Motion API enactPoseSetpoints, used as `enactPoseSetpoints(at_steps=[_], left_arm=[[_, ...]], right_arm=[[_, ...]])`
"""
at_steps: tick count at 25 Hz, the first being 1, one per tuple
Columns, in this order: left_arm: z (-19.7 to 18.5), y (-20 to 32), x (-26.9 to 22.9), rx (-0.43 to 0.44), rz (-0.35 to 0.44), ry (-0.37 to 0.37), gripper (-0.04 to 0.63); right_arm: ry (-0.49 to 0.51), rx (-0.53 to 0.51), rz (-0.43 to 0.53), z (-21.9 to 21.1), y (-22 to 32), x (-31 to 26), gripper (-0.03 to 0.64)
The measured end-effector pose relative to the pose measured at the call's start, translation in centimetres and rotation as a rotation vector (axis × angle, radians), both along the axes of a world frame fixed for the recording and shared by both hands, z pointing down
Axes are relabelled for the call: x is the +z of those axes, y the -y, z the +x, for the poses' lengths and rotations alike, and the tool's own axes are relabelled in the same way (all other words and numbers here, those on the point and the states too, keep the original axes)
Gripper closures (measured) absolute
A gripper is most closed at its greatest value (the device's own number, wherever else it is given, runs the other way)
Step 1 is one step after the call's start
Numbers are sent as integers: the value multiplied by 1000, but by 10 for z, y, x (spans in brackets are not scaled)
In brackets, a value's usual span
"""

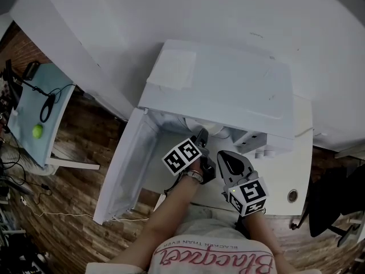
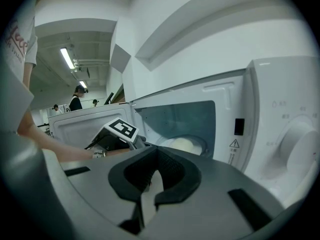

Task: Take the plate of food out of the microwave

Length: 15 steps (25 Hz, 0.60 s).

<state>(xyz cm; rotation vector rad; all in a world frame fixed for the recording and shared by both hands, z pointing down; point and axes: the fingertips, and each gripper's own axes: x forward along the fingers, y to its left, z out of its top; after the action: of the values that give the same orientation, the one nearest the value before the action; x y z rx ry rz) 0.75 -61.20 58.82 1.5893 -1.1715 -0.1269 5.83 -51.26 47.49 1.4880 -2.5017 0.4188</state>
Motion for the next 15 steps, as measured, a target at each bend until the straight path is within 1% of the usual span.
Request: enactPoseSetpoints(at_steps=[2, 6, 8, 10, 12, 14, 15], left_arm=[[-2, 0, 6, -18, -29, 10, 347], [-2, -2, 7, -21, -97, -1, 348], [-3, -4, 8, -19, -110, -20, 350], [-2, -9, 8, -14, -123, -55, 355], [-2, -12, 6, -5, -117, -72, 381], [-4, -11, 1, 1, -88, -69, 413], [-5, -10, -2, 1, -73, -72, 443]], right_arm=[[6, -3, -5, 2, 0, 2, 606], [10, -10, -8, 3, 0, 2, 606], [6, -19, -5, 2, 0, 2, 606], [1, -27, -6, 2, -1, 4, 606], [-3, -33, -10, 2, -3, 6, 606], [-4, -37, -11, 1, -4, 7, 606], [-5, -39, -12, 0, -5, 7, 606]])
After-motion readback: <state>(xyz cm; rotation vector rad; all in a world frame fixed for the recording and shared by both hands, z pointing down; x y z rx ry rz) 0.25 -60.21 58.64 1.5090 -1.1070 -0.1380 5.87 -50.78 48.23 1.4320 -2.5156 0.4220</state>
